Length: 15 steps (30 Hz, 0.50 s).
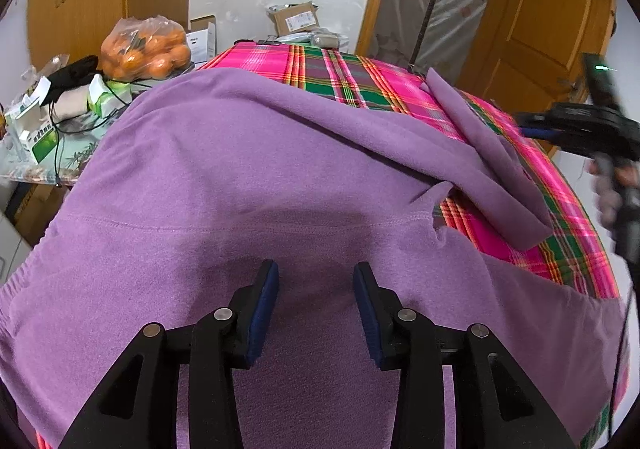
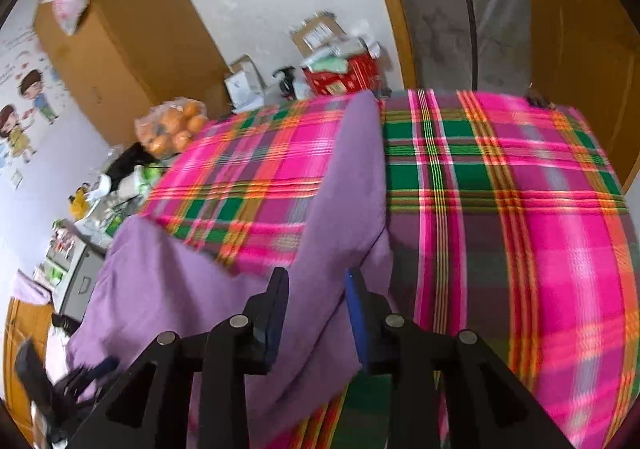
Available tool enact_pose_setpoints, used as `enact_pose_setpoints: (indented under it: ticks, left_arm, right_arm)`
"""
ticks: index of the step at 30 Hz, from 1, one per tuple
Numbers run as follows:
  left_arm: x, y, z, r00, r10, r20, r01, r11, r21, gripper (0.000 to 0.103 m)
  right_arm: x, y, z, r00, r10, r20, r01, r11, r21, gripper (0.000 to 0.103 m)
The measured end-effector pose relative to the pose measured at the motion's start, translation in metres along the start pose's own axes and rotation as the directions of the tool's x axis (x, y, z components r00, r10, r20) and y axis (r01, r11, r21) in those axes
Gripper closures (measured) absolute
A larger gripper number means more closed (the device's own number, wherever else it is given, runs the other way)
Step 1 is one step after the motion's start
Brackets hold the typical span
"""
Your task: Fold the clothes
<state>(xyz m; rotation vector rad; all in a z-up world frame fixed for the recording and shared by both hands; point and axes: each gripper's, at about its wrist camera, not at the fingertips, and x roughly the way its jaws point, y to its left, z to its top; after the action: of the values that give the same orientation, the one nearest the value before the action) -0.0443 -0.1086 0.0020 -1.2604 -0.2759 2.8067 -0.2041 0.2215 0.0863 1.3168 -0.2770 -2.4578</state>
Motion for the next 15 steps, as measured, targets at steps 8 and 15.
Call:
enact_pose_setpoints:
  ticks: [8, 15]
  left_arm:
    - [-0.001, 0.003, 0.0, 1.0, -0.022, 0.003, 0.022, 1.0, -0.017, 0.062]
    - [-0.003, 0.007, -0.001, 0.999, -0.043, 0.006, 0.043, 0.998, -0.035, 0.062]
  right_arm:
    - [0.054, -0.027, 0.025, 0.998, -0.018, -0.054, 0.025, 0.992, 0.127, 0.074]
    - [0.04, -0.023, 0.034, 0.999, -0.029, 0.026, 0.026, 0.993, 0.113, 0.097]
